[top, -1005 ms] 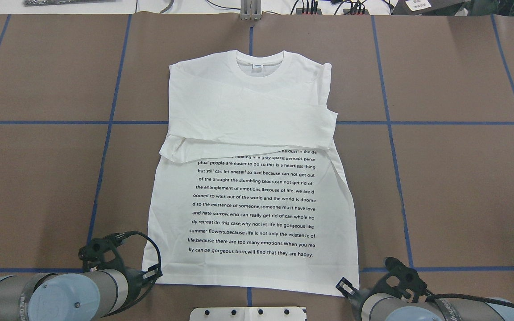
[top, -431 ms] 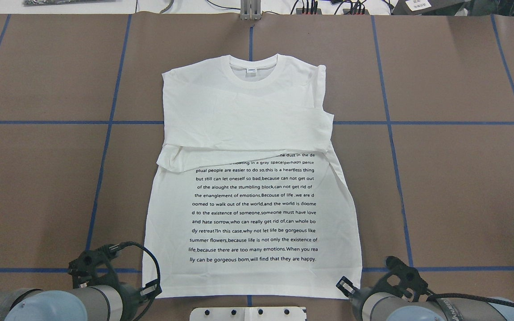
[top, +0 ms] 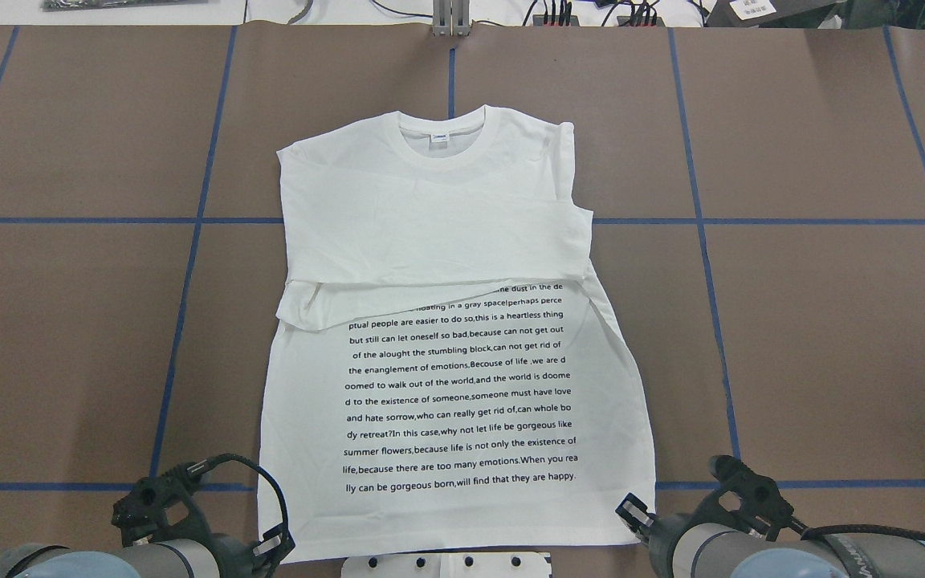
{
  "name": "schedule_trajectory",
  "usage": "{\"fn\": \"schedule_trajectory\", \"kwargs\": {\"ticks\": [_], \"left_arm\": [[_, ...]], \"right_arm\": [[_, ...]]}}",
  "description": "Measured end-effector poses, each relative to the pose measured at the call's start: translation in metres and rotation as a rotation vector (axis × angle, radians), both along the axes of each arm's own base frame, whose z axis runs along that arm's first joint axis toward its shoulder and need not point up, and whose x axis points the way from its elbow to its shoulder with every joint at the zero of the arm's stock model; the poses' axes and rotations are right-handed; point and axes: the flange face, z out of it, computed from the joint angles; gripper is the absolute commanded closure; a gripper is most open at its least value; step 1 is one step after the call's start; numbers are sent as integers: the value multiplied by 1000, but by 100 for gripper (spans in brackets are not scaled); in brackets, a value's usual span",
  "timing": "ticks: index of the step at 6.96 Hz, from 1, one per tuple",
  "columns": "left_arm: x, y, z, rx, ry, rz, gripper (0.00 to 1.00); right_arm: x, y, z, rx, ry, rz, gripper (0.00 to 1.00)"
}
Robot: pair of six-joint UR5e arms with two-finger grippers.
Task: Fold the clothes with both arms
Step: 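Lift the hem with both grippers and fold it toward the collar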
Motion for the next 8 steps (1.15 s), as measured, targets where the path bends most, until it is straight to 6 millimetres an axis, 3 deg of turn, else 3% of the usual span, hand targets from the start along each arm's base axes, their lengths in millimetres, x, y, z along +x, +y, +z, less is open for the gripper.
{"fn": "schedule_trajectory", "kwargs": {"ticks": [1, 2, 4, 5, 6, 7, 8], "left_arm": [[-9, -13, -17, 10, 32, -22, 100], [-16, -41, -33, 77, 58, -37, 100], [-34, -143, -43, 274, 31, -50, 100], [-38, -211, -33, 323, 1, -71, 100], [-42, -267, -17, 348, -11, -111, 100], [-47, -315, 3, 363, -7, -162, 100], [-52, -352, 21, 375, -4, -196, 100]], "right_arm": [[12, -18, -12, 4, -26, 33, 100], [18, -45, -25, 30, -49, 60, 100], [24, -130, -35, 95, -38, 67, 100], [28, -188, -33, 112, -14, 62, 100], [33, -243, -32, 132, 9, 61, 100], [38, -296, -33, 149, 33, 65, 100], [42, -343, -33, 163, 59, 73, 100]]}}
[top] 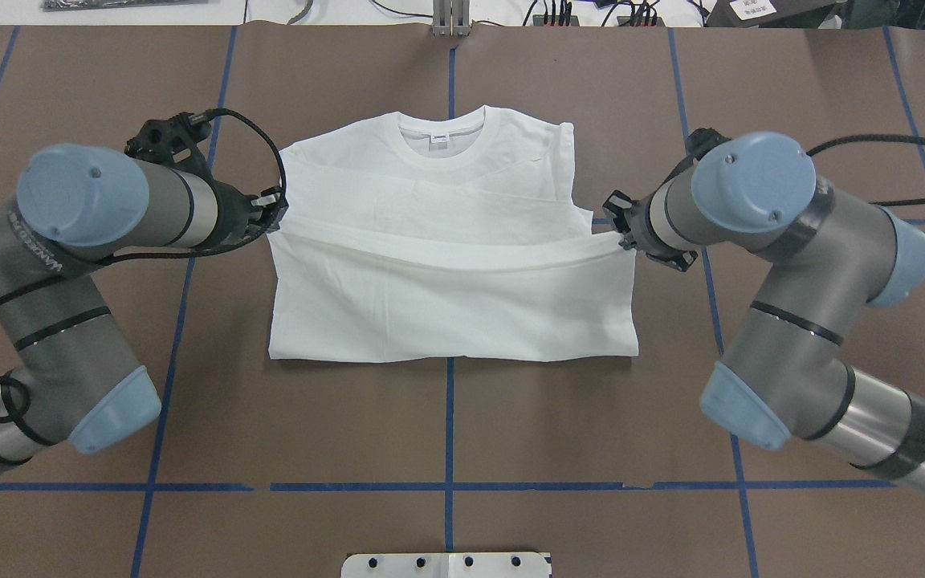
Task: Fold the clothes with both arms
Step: 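Lift the hem with both grippers and fold it toward the collar, then lay the hem at the collar and open both grippers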
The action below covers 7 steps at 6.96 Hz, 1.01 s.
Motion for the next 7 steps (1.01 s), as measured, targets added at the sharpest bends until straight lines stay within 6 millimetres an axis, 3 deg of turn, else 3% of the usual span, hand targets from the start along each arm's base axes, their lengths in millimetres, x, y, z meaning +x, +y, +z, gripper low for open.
{"fn": "schedule_trajectory", "kwargs": {"ticks": [2, 4, 7], "left_arm": [[-10, -51, 20, 30, -6, -45, 100], [-9, -85, 26, 33, -15, -73, 100], [15, -123, 57, 52, -4, -90, 100]], "right_arm": [[-1, -83, -8, 20, 58, 22, 100], [-23, -149, -16, 12, 115, 29, 100], [-56, -199, -12, 20, 141, 21, 100]]}}
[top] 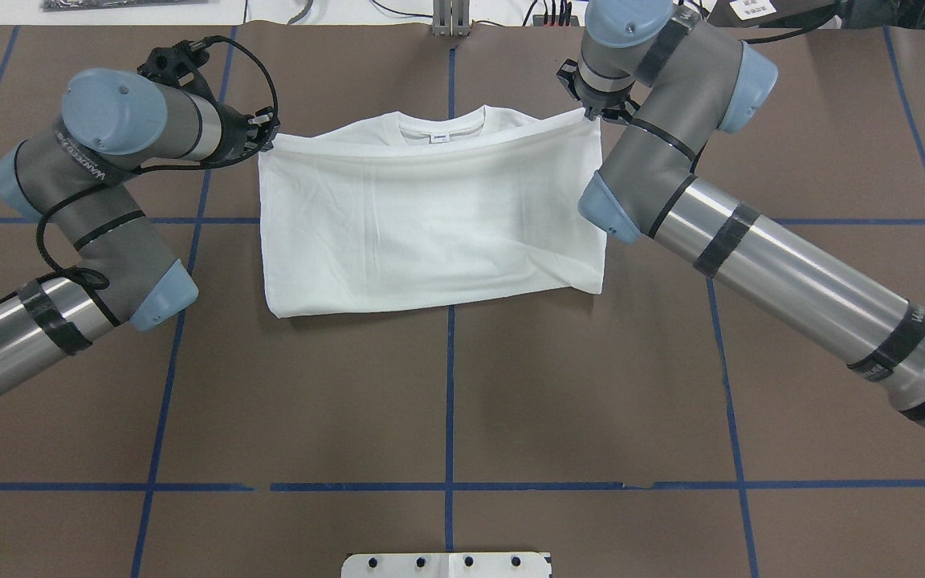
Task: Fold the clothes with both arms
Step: 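Lay the hem at the collar and open both grippers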
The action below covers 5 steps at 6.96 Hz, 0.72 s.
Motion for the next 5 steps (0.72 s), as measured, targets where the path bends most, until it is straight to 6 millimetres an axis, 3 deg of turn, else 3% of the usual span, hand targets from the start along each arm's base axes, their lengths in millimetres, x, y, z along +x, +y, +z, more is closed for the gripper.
{"fn": "schedule_trajectory", "kwargs": {"ticks": [5], "left_arm": [[18, -19, 27, 8, 4, -4, 100]], "right_arm": [[-27, -8, 15, -6, 13, -16, 100]]}}
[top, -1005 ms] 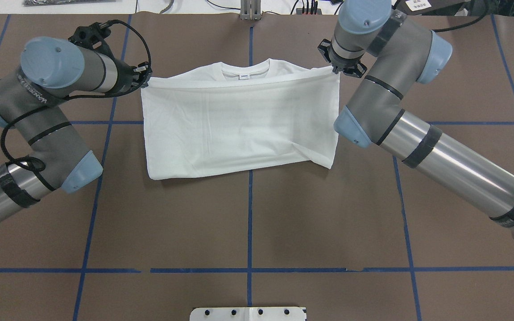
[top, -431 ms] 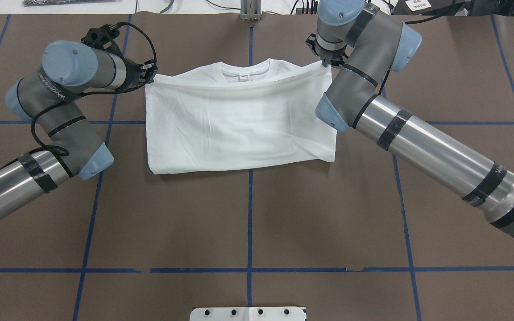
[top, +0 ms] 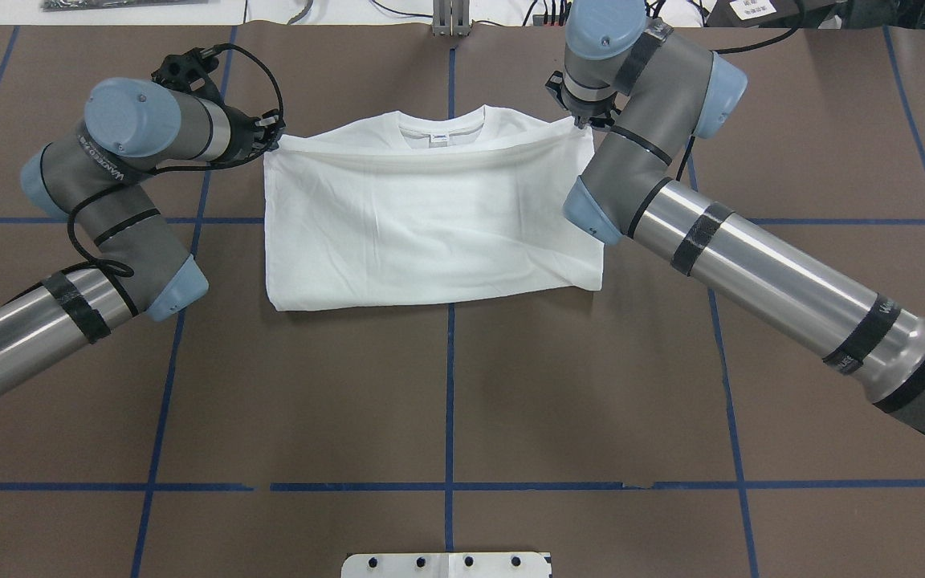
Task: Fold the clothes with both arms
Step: 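Lay the hem at the collar and open both grippers, then move the right gripper to the folded shirt's near corner and grasp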
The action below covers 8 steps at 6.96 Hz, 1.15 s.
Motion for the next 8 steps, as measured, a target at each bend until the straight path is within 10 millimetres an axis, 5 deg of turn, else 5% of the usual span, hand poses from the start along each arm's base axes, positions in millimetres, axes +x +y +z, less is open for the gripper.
{"fn": "schedule_trajectory", "kwargs": {"ticks": [1, 3, 4, 5, 7, 8], "left_arm": [[0, 0, 2, -1, -1, 0, 99], [2, 2, 2, -1, 0, 4, 72], [2, 3, 3, 3, 3, 5, 69], [1, 4, 4, 9, 9, 5, 63], [1, 5, 4, 13, 15, 5, 63], [0, 5, 5, 15, 17, 5, 63]], "right_arm": [[-3, 1, 0, 1, 2, -2, 100], [-16, 7, 7, 4, 23, -8, 50], [-19, 9, 8, 5, 27, -11, 35], [-20, 11, 6, 8, 24, -11, 1], [-12, 27, -15, 37, -27, -6, 0], [-6, 62, -16, 54, -70, -19, 0]]}}
